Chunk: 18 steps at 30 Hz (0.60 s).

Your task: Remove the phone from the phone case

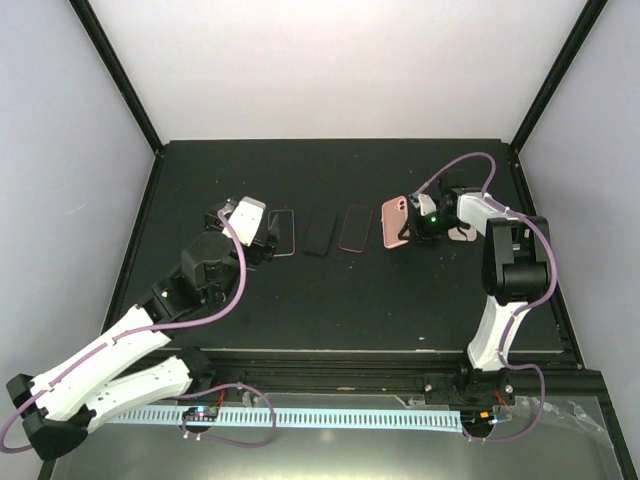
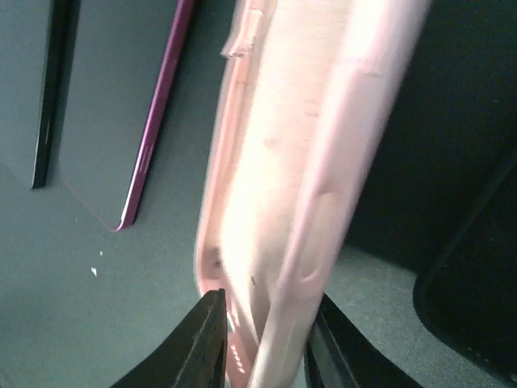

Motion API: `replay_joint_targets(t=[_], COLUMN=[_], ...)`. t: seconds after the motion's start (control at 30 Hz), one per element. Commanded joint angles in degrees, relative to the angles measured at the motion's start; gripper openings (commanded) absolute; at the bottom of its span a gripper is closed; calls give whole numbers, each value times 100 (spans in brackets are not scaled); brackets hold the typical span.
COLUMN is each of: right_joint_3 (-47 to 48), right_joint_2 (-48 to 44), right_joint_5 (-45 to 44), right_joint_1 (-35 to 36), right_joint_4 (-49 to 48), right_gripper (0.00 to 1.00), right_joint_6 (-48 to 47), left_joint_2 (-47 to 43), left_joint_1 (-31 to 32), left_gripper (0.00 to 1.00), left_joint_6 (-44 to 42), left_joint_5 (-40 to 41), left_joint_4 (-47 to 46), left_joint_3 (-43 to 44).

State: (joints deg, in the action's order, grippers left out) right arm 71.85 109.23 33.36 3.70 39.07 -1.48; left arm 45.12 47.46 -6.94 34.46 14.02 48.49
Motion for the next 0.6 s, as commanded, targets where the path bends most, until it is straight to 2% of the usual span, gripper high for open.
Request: replay_joint_targets(t=[0.0, 0.13, 0.43, 0.57], right_joint_3=[160, -137, -987, -1355], right_joint_2=[3, -442, -1818, -2856], right_joint_5=[-250, -409, -341, -239], right_joint_1=[-37, -55, -182, -185], right_joint_4=[88, 66, -1, -153], right_gripper=[31, 37, 37, 36], right_joint_6=[252, 185, -180, -351], left_joint_2=[68, 151, 249, 329], left_joint_1=[-21, -18, -18, -16], left_gripper=[94, 94, 94, 95], left_joint_6=[-79, -79, -135, -214], left_joint_5=[-128, -219, -207, -160], left_joint_4=[-89, -59, -128, -198], left_joint_3=[98, 125, 53, -19])
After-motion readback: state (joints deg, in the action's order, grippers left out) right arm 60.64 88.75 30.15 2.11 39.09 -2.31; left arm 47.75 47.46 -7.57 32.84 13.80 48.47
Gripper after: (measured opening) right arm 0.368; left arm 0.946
